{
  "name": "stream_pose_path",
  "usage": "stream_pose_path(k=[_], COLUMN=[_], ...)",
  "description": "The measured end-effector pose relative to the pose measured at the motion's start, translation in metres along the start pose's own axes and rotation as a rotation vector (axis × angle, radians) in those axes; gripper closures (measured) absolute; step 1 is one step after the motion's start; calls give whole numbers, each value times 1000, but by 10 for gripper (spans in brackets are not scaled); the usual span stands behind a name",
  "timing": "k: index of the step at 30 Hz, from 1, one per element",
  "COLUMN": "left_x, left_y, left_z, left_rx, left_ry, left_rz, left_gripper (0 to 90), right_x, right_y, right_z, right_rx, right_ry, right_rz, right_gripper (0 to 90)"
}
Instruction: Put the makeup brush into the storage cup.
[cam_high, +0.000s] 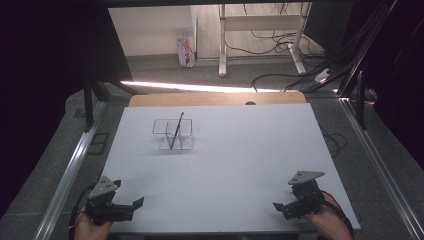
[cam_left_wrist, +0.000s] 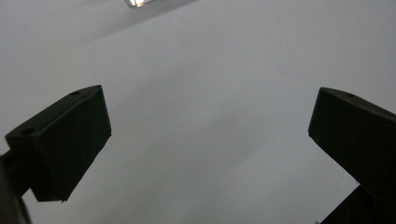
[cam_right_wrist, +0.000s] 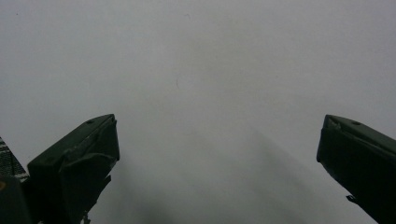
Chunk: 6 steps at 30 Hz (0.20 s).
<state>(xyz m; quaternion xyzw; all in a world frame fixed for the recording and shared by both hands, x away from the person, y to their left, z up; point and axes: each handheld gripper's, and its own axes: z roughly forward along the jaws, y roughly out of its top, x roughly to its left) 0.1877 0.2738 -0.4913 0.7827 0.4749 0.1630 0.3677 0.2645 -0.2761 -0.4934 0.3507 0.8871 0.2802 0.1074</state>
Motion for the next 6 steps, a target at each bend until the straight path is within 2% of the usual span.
stream_pose_path(k=[6], left_x=[0], left_y=[0], left_z=[0], left_rx=[-2], left_ry=[1], left_rz=[-4], left_gripper=[0], right_x=[0], right_y=[0], right_z=[0], right_rx=[0], right_ry=[-2], right_rz=[1], right_gripper=[0])
